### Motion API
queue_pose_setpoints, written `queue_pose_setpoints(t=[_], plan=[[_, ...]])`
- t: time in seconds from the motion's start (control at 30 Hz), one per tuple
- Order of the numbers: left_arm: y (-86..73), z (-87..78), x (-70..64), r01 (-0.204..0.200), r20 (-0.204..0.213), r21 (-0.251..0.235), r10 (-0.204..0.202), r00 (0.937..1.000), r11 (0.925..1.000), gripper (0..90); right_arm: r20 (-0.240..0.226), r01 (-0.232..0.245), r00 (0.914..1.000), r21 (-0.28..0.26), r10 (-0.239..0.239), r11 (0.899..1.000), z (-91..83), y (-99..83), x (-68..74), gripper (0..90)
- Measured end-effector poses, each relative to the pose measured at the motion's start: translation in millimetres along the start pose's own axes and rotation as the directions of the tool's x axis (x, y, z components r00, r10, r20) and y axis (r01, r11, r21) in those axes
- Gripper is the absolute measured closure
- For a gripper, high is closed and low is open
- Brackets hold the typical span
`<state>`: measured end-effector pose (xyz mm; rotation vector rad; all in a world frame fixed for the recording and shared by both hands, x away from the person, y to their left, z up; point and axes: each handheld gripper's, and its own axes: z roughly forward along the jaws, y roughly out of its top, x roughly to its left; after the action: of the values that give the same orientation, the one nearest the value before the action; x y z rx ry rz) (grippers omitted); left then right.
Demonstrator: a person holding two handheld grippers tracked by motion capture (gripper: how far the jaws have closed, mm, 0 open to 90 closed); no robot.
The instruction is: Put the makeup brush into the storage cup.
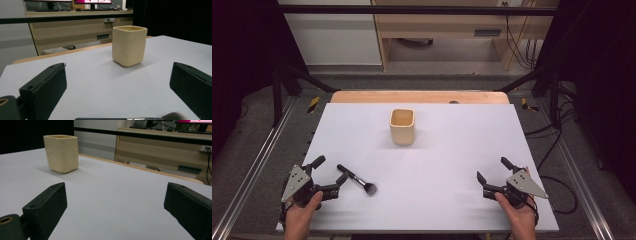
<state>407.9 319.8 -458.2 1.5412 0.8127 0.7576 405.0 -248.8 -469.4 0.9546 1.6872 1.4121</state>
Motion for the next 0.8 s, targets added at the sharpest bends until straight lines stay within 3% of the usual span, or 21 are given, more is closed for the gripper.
queue_pose_setpoints(t=[0.07, 0.37, 0.8], plan=[[0.5, -0.4, -0.3, -0.008, 0.001, 0.003, 0.008, 1.0000, 1.0000, 0.7, 0.000, -0.021, 0.9998, 0.011, 0.021, 1.000, 0.2, -0.7, -0.9, 4.7], [0.1, 0.6, -1.7, -0.013, 0.005, 0.014, 0.013, 0.9999, 0.9998, 0.6, 0.019, -0.023, 0.9996, 0.024, 0.023, 0.999, -0.9, -0.7, -1.8, 4.9], [-0.2, 1.8, -4.1, -0.030, 0.017, 0.038, 0.029, 0.9994, 0.9989, 0.6, 0.012, -0.031, 0.9995, 0.043, 0.030, 0.999, 0.3, -1.0, 0.2, 3.7]])
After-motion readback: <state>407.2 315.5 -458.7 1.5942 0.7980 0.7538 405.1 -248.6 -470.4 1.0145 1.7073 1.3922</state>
